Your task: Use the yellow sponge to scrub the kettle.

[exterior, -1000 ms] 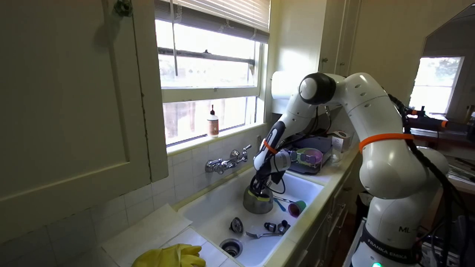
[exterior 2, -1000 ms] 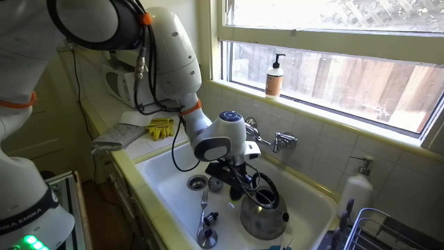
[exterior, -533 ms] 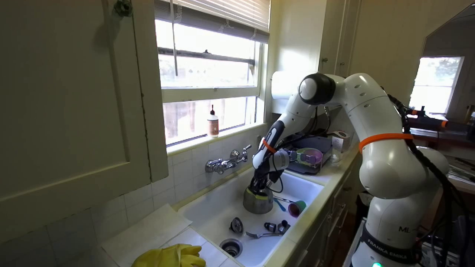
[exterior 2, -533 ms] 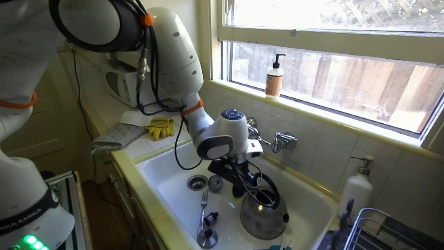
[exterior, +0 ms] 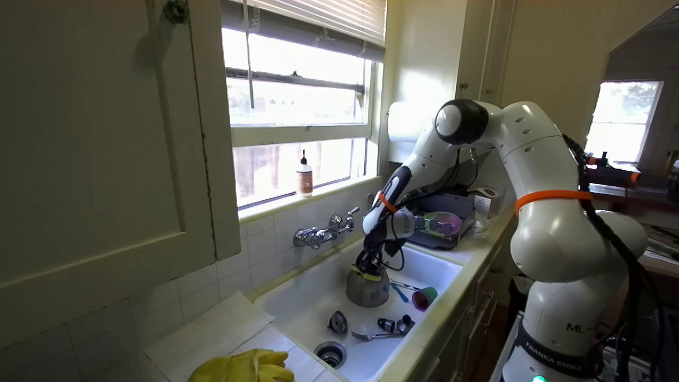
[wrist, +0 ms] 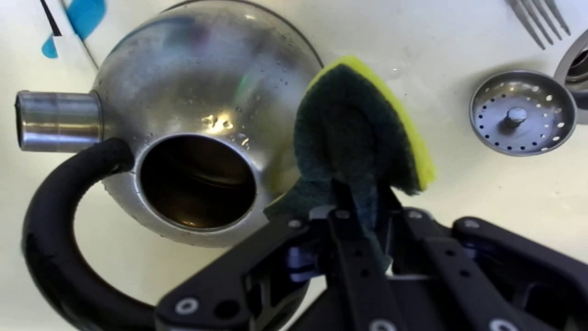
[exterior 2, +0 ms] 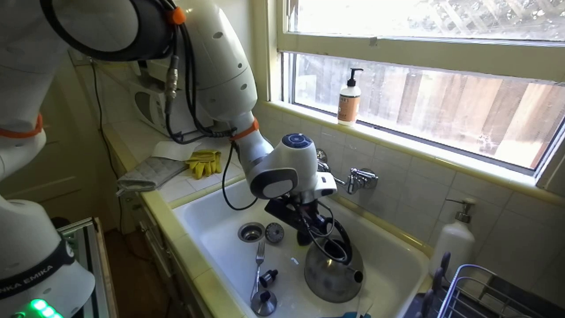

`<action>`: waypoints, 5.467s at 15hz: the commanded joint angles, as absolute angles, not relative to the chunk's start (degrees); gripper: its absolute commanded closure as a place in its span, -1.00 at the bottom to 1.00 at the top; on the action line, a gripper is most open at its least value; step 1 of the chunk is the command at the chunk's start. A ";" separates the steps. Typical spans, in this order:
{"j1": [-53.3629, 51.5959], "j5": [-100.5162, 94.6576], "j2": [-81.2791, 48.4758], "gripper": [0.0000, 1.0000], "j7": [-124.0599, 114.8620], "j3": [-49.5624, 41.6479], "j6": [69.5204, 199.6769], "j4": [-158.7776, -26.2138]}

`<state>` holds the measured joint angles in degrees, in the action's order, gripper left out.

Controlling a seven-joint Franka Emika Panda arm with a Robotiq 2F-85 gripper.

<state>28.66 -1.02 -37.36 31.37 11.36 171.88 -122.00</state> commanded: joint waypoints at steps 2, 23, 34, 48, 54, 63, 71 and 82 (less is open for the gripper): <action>31.81 -0.48 -32.34 0.92 30.30 13.34 170.04 -125.26; 43.71 22.85 -26.37 0.92 44.57 18.15 157.21 -122.77; 45.96 32.54 -36.09 0.92 48.61 17.65 153.92 -112.76; 43.70 30.19 -43.57 0.92 44.69 11.91 146.89 -105.38; 41.26 28.53 -44.64 0.92 40.61 8.68 145.05 -104.32; 32.54 24.89 -37.77 0.92 19.98 0.75 145.85 -111.50; 25.82 24.78 -33.93 0.92 7.26 -5.66 149.01 -118.73; 23.62 24.61 -31.07 -0.26 1.12 -7.87 154.36 -125.27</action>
<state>24.70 25.42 -33.19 3.72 -6.99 152.83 -122.41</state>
